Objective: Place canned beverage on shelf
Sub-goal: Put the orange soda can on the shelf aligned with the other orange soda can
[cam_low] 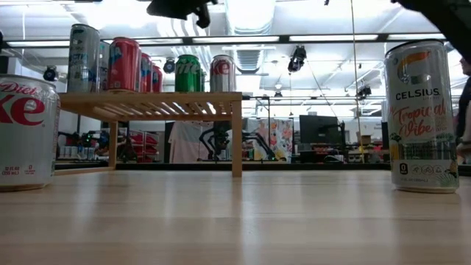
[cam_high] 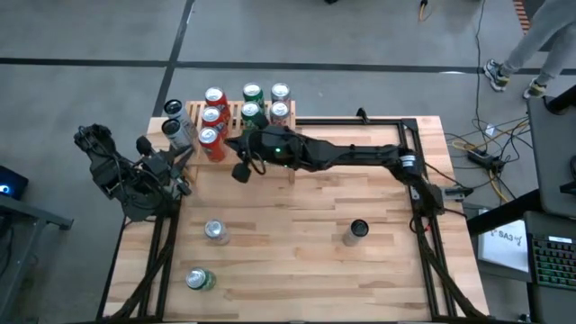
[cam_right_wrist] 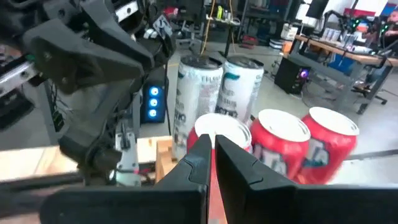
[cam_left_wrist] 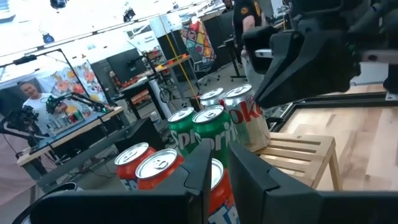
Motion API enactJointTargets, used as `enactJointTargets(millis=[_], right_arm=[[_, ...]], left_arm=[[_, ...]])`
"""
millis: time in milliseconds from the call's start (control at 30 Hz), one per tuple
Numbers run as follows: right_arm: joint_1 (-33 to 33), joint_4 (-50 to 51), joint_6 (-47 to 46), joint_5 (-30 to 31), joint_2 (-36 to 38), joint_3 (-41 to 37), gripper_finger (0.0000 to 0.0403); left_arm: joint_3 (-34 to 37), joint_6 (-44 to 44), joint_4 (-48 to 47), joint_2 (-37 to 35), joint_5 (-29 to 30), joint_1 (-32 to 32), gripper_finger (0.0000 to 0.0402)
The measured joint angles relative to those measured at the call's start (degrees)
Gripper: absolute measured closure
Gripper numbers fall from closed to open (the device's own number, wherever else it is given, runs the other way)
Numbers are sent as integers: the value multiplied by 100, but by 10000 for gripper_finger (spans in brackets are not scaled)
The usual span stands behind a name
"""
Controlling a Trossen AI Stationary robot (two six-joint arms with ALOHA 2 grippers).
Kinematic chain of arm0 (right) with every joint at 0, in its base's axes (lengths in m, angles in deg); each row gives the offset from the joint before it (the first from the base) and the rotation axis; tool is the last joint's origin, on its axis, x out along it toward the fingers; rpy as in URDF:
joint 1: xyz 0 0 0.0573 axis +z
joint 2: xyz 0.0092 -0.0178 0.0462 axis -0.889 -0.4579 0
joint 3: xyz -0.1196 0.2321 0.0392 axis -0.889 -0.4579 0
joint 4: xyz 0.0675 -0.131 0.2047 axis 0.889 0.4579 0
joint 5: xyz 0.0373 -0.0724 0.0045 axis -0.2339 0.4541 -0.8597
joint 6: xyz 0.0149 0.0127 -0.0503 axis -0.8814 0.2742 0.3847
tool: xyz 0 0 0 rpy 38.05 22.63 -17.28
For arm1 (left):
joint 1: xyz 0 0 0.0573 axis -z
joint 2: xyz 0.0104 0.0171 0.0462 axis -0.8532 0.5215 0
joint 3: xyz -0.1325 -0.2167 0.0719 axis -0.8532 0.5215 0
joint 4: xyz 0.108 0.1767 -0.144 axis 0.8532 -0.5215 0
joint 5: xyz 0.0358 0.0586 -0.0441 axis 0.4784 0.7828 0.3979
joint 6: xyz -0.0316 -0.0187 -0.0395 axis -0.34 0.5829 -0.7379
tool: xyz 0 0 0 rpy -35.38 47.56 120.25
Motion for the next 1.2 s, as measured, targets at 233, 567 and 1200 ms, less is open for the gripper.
enactJointTargets(millis=[233, 567, 1200], right_arm=[[-28, 157, 29, -1, -651, 967, 390], [-135, 114, 71, -4, -923, 1265, 390], [-176, -280, -6, -214, -1151, 1283, 390]], left_arm=[[2, 2, 2, -68, 2, -2, 365], [2, -22, 9, -59, 2, -2, 365], [4, -22, 10, 11, 4, -2, 365]])
